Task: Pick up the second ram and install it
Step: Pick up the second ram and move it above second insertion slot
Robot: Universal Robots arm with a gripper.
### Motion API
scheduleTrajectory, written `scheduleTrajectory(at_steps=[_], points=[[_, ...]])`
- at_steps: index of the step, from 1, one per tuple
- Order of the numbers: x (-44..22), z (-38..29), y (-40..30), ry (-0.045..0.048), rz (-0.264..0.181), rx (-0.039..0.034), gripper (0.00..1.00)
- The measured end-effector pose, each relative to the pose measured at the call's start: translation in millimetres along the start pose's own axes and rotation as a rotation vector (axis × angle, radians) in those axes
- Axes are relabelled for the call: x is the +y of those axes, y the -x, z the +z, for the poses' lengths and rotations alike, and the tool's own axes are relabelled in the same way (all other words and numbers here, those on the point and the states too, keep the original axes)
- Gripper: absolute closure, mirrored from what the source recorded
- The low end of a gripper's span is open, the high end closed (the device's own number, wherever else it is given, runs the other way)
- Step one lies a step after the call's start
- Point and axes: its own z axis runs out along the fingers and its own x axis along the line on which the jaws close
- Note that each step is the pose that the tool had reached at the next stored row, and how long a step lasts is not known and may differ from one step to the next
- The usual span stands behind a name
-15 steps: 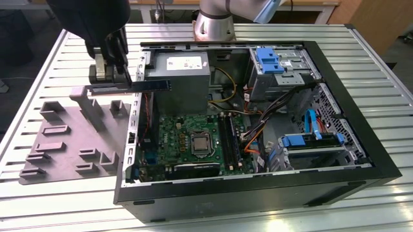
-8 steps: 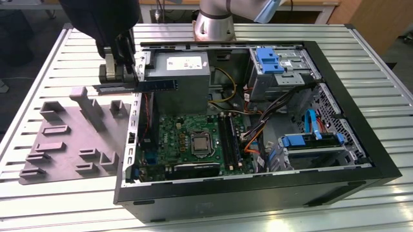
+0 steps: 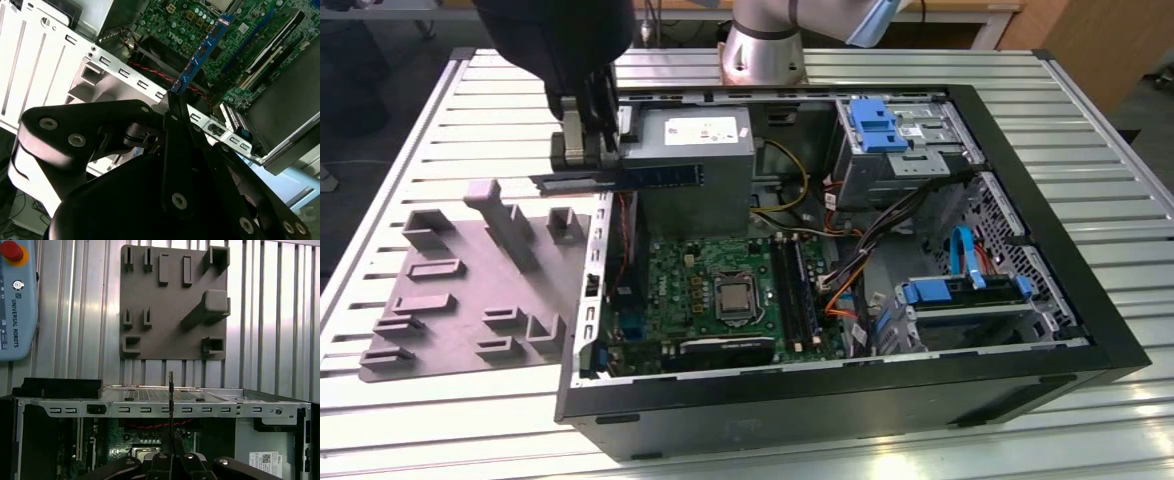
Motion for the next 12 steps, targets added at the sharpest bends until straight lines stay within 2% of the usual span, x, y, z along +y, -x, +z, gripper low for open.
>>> scheduleTrajectory(at_steps=[12], points=[[-19.2,-0.7,-0.5,0.0000,0.000,0.0000,0.89]])
